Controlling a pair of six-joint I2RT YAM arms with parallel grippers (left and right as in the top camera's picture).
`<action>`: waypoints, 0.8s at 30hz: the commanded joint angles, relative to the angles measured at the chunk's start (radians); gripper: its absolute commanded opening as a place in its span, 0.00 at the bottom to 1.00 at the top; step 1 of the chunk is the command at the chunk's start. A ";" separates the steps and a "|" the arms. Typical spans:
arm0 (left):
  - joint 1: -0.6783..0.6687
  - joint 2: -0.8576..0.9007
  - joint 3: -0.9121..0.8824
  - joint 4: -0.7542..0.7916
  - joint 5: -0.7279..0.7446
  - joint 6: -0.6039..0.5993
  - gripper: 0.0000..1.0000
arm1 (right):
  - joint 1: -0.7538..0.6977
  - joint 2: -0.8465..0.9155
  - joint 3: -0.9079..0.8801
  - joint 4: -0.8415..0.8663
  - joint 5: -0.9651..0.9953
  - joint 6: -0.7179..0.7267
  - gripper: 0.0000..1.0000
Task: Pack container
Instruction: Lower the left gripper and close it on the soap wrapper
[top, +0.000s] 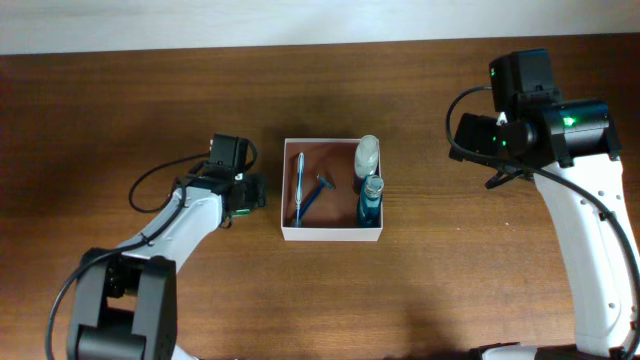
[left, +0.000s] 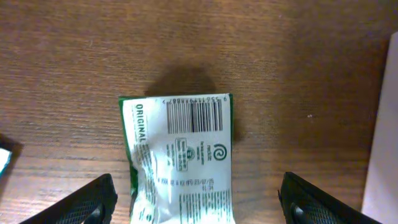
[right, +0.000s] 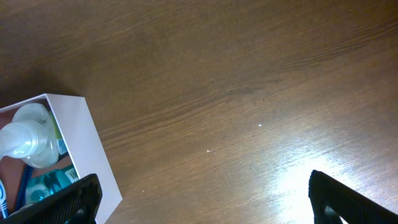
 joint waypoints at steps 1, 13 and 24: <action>0.003 0.034 -0.015 0.010 -0.008 -0.006 0.85 | -0.003 0.003 0.013 0.000 0.009 0.001 0.98; 0.004 0.085 -0.015 0.021 -0.008 -0.007 0.65 | -0.003 0.003 0.013 0.000 0.009 0.001 0.98; 0.004 0.085 -0.015 0.019 -0.008 -0.006 0.49 | -0.003 0.003 0.013 0.000 0.009 0.001 0.98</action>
